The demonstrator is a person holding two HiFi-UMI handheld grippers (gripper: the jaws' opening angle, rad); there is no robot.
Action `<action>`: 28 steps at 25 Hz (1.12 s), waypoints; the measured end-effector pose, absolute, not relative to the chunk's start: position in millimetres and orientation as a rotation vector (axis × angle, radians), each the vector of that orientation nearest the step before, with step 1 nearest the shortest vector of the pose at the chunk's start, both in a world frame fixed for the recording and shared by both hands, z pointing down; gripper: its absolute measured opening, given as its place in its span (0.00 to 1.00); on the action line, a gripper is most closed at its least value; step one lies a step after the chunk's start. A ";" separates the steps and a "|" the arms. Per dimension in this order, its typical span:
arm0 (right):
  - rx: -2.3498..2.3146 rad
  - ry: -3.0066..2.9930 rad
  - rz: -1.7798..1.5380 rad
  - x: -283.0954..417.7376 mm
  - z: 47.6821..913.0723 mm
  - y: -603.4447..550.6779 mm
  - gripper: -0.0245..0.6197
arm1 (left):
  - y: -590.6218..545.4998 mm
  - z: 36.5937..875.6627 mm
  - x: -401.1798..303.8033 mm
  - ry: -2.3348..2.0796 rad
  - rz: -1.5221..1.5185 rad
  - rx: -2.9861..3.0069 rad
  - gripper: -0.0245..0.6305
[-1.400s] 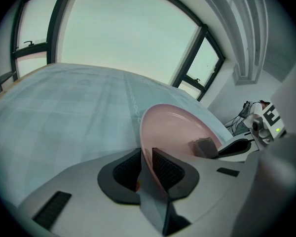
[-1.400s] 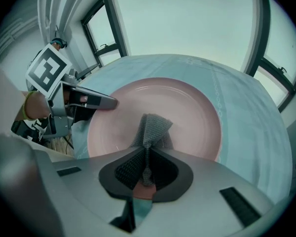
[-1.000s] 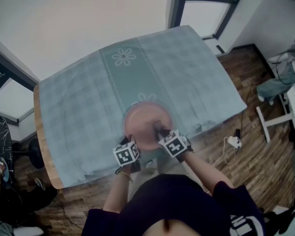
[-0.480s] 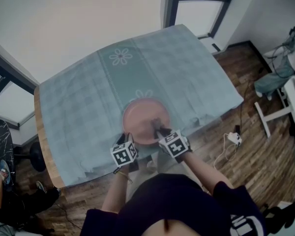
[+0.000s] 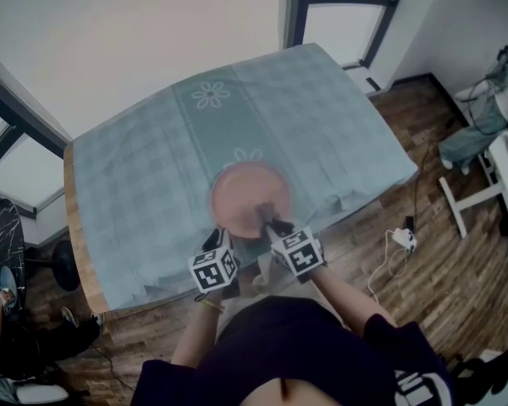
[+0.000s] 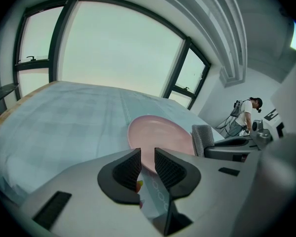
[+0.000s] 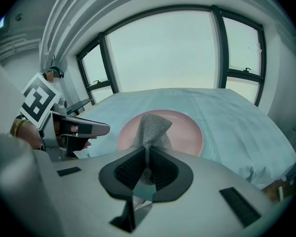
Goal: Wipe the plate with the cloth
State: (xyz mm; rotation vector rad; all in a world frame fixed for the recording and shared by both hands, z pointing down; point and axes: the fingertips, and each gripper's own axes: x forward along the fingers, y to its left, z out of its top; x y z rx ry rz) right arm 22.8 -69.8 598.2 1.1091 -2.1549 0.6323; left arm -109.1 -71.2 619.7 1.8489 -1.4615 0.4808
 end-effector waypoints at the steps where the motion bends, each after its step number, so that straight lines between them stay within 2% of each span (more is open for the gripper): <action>1: 1.114 -2.161 0.633 22.5 596.2 -67.3 0.09 | -68.0 617.6 -108.0 -1.460 0.481 1.855 0.18; 12: 1.141 -2.217 0.603 17.7 578.1 -48.2 0.09 | -47.9 595.3 -91.4 -1.424 0.465 1.926 0.06; 28: 1.164 -2.255 0.559 5.8 563.4 -43.6 0.09 | -47.3 579.1 -86.1 -1.401 0.430 1.989 0.06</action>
